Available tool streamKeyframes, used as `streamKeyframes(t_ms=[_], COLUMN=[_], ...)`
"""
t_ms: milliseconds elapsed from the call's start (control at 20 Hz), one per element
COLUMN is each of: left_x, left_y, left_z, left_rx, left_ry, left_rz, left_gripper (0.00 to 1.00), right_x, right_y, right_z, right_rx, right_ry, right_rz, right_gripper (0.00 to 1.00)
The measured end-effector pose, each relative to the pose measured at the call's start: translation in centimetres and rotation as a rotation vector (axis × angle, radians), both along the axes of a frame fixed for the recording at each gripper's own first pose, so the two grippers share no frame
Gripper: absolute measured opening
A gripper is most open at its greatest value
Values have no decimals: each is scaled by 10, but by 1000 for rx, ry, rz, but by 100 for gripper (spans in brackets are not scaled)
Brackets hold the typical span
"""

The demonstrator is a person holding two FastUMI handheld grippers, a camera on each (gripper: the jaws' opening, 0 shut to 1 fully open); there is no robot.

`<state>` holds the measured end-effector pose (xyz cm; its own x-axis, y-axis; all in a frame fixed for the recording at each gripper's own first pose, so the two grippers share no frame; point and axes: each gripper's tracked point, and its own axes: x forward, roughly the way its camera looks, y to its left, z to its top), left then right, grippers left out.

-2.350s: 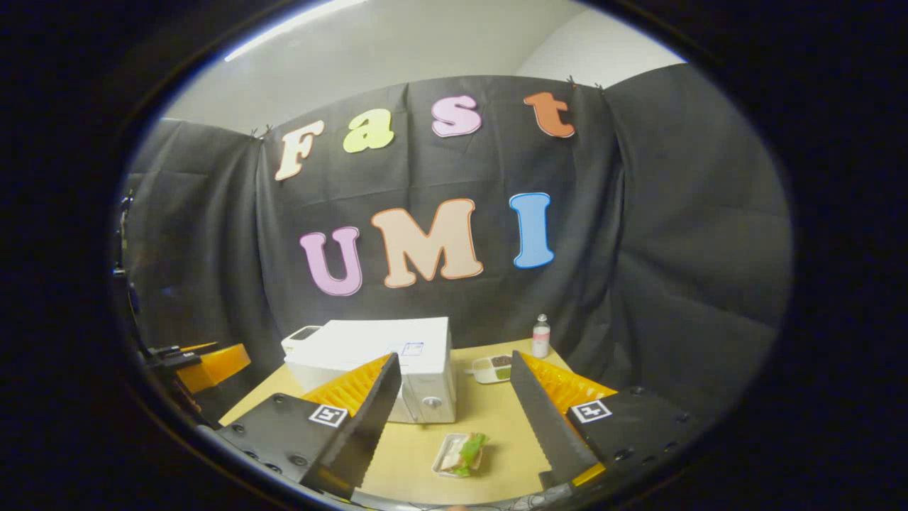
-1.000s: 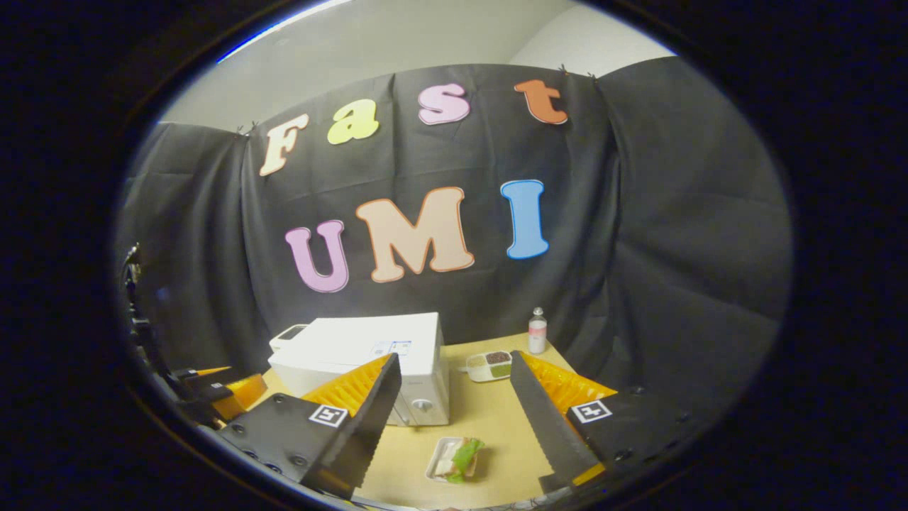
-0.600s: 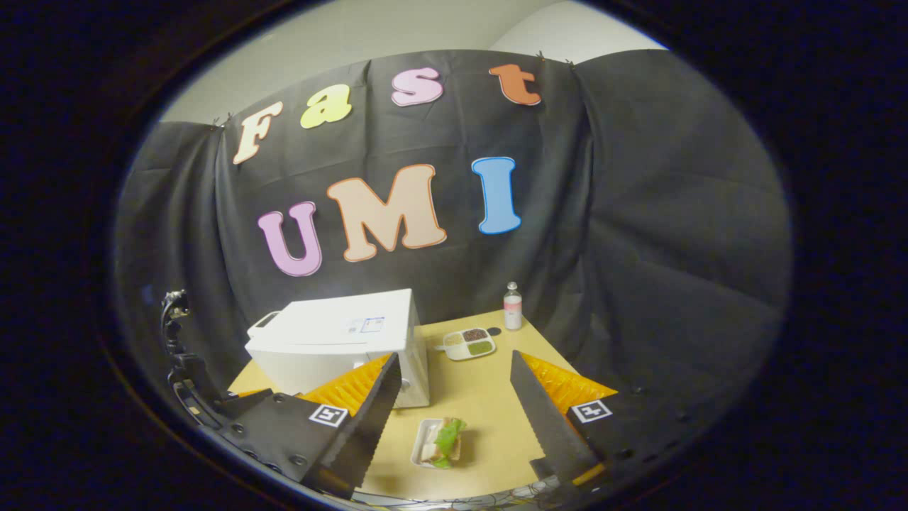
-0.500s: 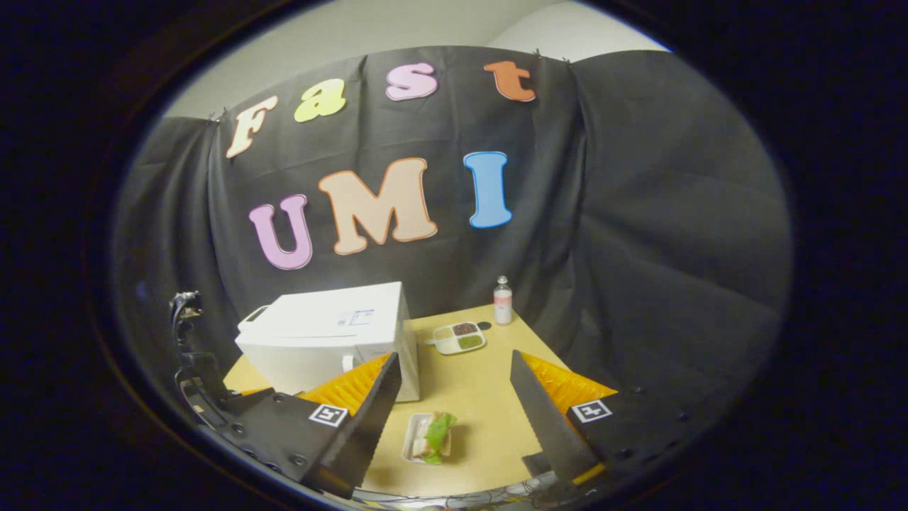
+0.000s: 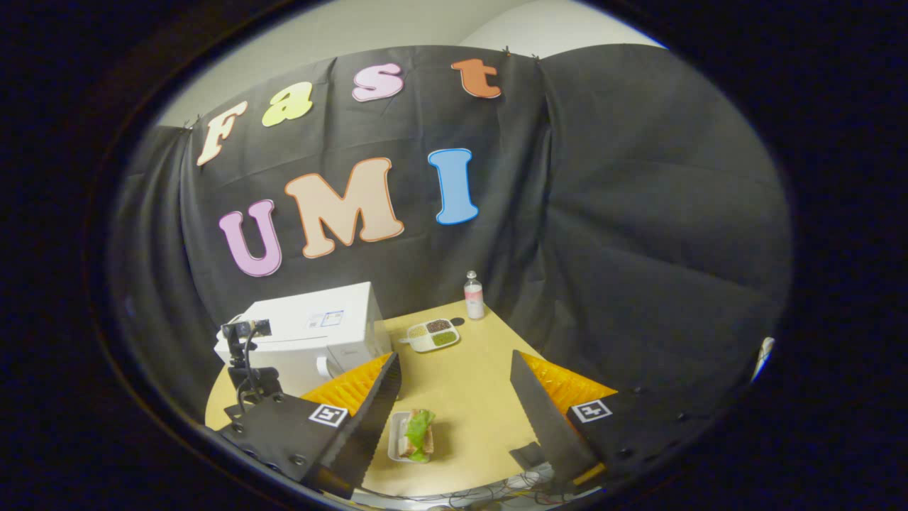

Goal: Open the microwave oven with the left hand, put the food in, and close the microwave oven.

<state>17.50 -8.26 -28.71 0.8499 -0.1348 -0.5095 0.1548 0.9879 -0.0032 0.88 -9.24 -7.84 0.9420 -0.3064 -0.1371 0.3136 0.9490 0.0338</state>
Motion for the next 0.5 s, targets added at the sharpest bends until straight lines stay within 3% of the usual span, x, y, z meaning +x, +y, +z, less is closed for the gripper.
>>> streamKeyframes(t_ms=[250, 400, 450, 500], left_x=[29, 44, 47, 50], left_y=[-6, -7, -6, -7], left_z=[-11, -16, -19, -21], left_rx=[16, 36, 47, 51], left_ry=[9, 9, 17, 23], left_rz=[-20, -22, -24, -31], left_gripper=[84, 75, 68, 71], right_x=[-8, -9, -10, -9], right_y=[-16, -26, -27, -28], right_z=[2, 8, 9, 9], right_rx=[-10, -21, -25, -30], right_ry=[-4, -12, -12, -13], right_rz=[-37, -55, -54, -54], right_gripper=[92, 92, 92, 92])
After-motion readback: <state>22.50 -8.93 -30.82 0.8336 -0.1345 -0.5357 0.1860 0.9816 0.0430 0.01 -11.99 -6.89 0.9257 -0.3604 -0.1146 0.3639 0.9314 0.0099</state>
